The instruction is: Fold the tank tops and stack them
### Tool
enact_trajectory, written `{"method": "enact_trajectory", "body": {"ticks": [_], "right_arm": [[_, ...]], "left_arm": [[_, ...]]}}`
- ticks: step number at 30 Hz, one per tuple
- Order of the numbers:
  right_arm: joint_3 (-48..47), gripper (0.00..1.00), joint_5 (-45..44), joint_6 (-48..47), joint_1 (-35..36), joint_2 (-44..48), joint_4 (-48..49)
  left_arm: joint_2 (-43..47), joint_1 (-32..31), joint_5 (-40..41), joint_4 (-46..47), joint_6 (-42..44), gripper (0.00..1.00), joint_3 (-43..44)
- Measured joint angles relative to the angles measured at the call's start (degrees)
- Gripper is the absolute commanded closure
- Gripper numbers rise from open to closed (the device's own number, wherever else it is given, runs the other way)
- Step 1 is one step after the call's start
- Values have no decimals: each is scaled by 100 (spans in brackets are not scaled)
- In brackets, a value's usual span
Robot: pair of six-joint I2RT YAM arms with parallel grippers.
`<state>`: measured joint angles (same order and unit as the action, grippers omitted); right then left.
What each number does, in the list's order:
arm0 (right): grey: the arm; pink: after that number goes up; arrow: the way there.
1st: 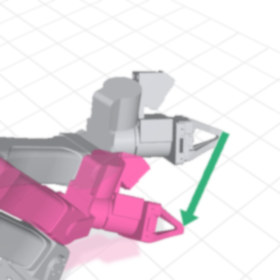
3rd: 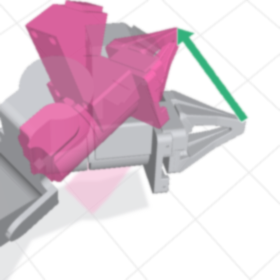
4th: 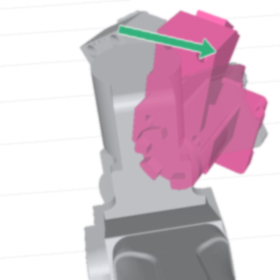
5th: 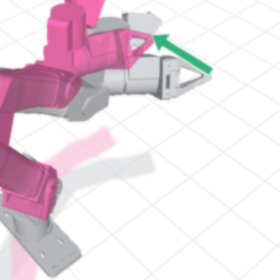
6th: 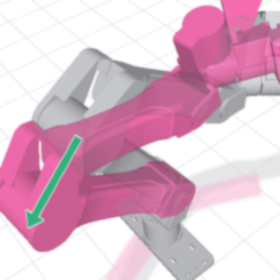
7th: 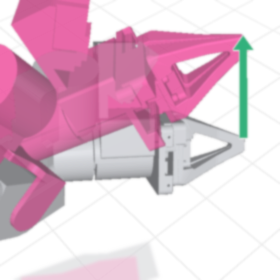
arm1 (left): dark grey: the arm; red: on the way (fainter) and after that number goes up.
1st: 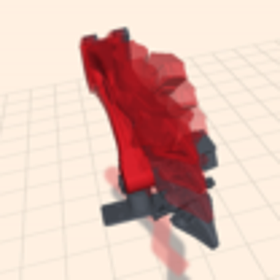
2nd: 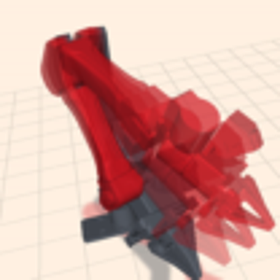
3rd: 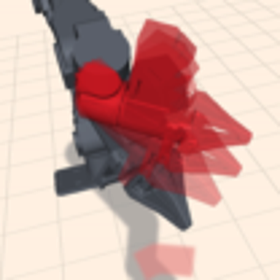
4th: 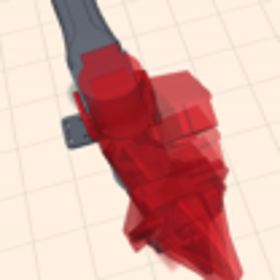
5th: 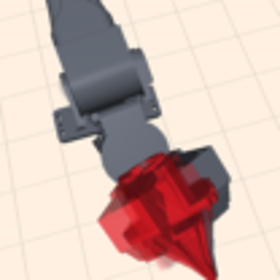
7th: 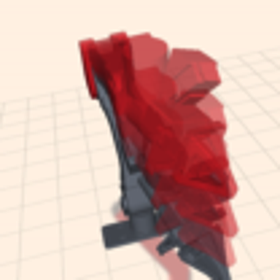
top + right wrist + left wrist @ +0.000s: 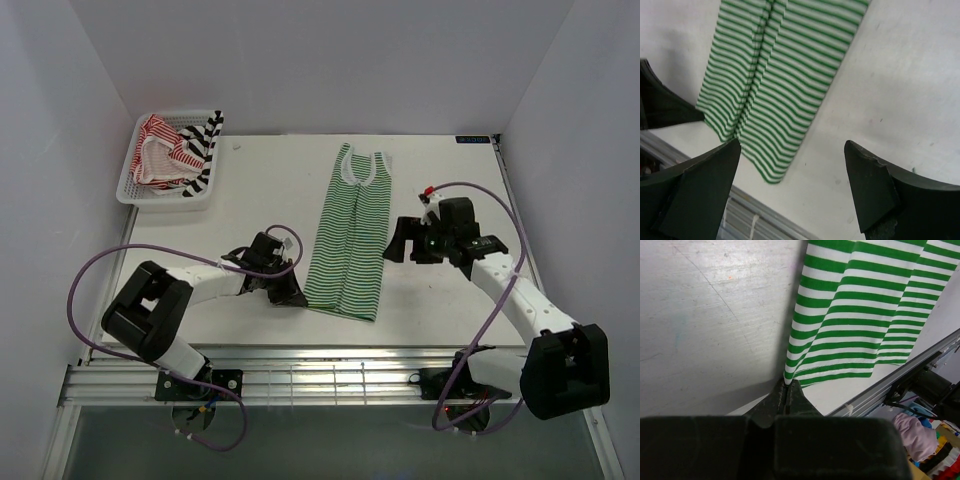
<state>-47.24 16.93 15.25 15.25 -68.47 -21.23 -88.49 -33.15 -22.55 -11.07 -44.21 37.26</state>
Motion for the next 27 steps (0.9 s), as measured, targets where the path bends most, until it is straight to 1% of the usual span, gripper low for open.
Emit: {"method": "enact_trajectory", "body": {"ticks": [4,8,11,13,17,18,23,24,26,27], "right_arm": [[933,10,133,485,431,466,-22],[1556,10,190,1023,981,636,-42],[1847,8,227,1427,1325,638,72],[1956,5,203,1657,1491,625,122],[2076,0,94,1982,1639,601,236],[2105,10,105,2065,1639,599,278],[2177,21,111,2317,1679,514,492],[2184,27,122,2341,1698,492,518],[2188,32,122,2371,1725,448,540],[2192,36,122,2398,1744,413,540]], "left_arm": [[52,-59,20,146,-168,100,-96],[136,-267,85,240,-356,100,-201],[205,-382,118,258,-546,100,-280],[295,-450,184,245,-667,100,-343],[505,-557,380,116,-844,100,-448],[549,-573,426,68,-887,100,-461],[629,-614,555,-72,-1014,100,-463],[632,-625,564,-76,-1034,100,-463],[632,-647,577,-96,-1060,100,-452],[632,-660,586,-98,-1078,100,-452]]}}
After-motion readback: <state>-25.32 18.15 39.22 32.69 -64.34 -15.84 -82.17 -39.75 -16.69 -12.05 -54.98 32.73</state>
